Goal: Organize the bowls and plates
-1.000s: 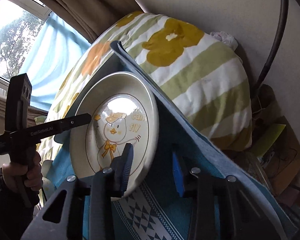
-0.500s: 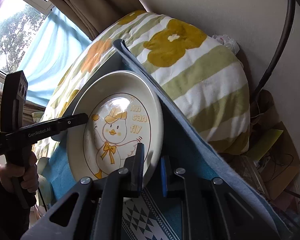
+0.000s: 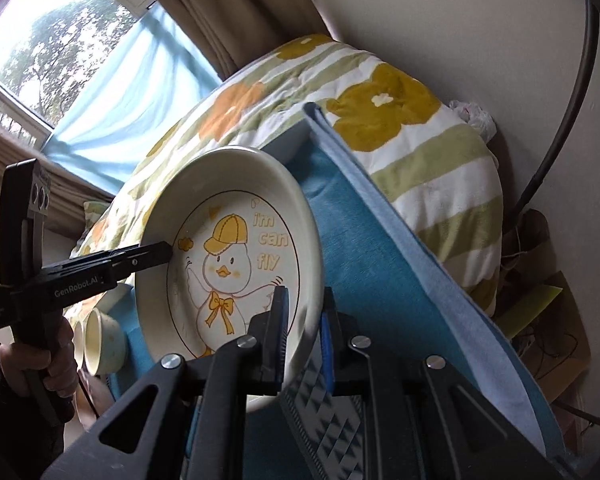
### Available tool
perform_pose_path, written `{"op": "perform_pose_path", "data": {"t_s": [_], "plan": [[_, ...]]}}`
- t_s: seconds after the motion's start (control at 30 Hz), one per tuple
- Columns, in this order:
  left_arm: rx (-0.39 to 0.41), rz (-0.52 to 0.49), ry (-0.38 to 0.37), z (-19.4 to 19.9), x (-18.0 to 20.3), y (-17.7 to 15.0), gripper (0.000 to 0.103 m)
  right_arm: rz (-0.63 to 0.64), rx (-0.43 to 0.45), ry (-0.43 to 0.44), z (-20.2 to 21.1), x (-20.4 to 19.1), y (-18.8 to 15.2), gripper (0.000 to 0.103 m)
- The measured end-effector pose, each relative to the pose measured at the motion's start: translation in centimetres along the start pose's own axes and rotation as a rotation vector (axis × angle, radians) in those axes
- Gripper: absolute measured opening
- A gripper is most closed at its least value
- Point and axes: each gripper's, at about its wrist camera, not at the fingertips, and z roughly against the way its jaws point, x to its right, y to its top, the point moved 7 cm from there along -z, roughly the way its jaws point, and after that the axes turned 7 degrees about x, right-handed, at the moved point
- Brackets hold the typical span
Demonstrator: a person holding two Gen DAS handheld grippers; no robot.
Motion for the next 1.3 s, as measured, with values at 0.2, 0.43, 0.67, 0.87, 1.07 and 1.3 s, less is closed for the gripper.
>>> {"op": "perform_pose_path", "data": {"t_s": [0.2,0.43,0.67,0.87,1.07,1.3], "plan": [[0.076,0.051,0.033,6.8,-0.4,-4.6,0.014,0.080,-0.004,0.039,3.2,-3.4,-2.5,0.013],[0.141,0.111,0.102,13.4,-1.1,-11.1,0.014,0.162,-0.030,0.084,6.1,-7.4,-7.3,0.013],[0.133,0.202,0.133,16.4,-2.6,-18.3,0.014,0.203,-0.093,0.113,6.4,-9.9,-12.4,0.013],[0.095,0.298,0.163,16.1,-4.7,-23.2,0.014,0.267,-0.163,0.128,4.4,-11.5,-15.5,0.013],[0.048,0.396,0.210,14.7,-7.2,-27.5,0.014,0.356,-0.233,0.143,1.2,-12.9,-17.3,0.013],[0.017,0.502,0.220,12.9,-9.2,-30.5,0.014,0.448,-0.275,0.145,-1.5,-14.6,-17.8,0.013]]}}
